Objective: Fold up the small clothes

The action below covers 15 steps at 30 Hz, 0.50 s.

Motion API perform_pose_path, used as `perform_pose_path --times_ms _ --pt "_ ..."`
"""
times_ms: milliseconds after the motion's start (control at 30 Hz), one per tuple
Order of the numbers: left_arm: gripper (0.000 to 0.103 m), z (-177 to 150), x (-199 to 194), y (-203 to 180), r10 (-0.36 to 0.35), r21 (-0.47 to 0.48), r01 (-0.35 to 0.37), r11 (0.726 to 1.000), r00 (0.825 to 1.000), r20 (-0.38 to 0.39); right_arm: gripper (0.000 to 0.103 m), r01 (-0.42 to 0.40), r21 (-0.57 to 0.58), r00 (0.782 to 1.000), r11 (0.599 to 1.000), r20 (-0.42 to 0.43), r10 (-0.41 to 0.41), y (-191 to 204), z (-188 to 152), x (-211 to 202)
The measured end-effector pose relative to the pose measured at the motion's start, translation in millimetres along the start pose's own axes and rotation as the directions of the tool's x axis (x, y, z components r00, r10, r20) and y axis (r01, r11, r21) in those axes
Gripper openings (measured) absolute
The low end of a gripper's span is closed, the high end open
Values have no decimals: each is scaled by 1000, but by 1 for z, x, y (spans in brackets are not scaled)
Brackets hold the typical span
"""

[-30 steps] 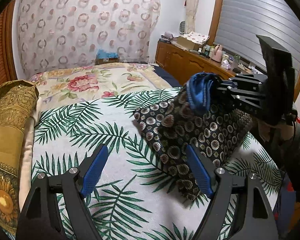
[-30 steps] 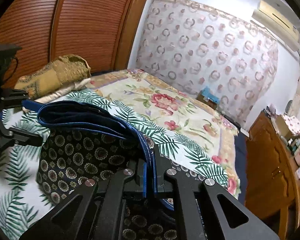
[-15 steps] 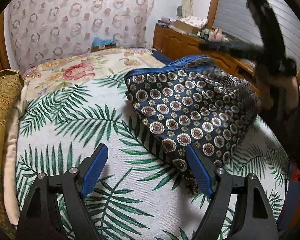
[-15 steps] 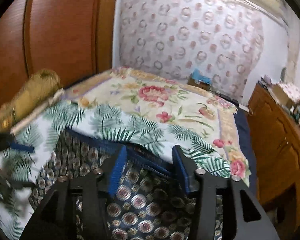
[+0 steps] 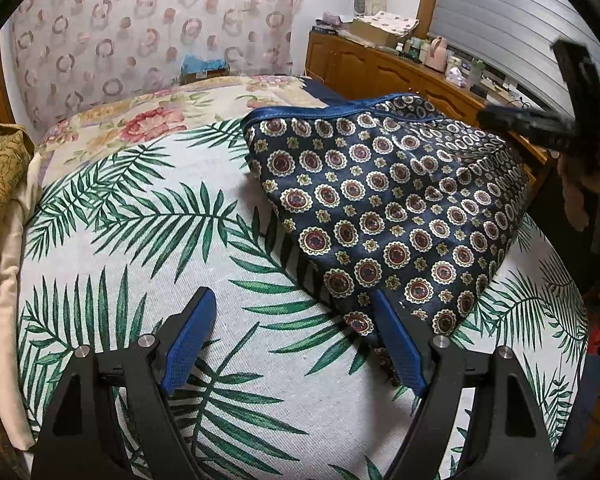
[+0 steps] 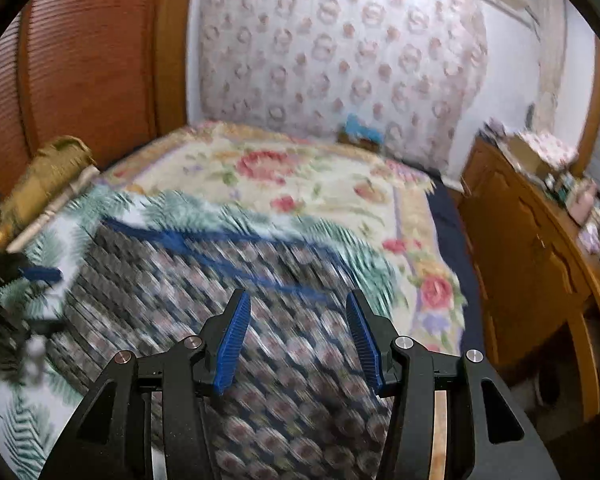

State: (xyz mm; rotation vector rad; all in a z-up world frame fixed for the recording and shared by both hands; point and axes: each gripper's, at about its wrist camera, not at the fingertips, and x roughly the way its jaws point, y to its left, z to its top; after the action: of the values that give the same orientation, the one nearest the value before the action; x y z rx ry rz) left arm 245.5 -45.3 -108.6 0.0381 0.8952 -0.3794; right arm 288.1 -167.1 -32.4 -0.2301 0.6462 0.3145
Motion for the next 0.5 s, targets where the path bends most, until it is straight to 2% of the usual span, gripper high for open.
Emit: perform_pose_path --times_ms 67,100,167,333,500 --pt "81 0 0 0 0 -1 0 1000 1000 -1 53 2 65 1000 998 -15 -1 -14 -6 4" --pt "81 0 0 0 1 1 -1 1000 1000 -1 61 11 95 1000 995 -21 -9 -20 -10 6" --pt "81 0 0 -2 8 6 -8 1000 1000 -3 65 12 133 999 991 -41 -7 -30 -13 15" --pt "81 0 1 -4 17 14 -17 1000 1000 -7 66 -20 166 995 986 -96 36 -35 -18 35" --pt "82 2 3 -5 23 17 -23 1000 1000 -9 67 -25 162 994 986 -98 41 -42 -9 53"
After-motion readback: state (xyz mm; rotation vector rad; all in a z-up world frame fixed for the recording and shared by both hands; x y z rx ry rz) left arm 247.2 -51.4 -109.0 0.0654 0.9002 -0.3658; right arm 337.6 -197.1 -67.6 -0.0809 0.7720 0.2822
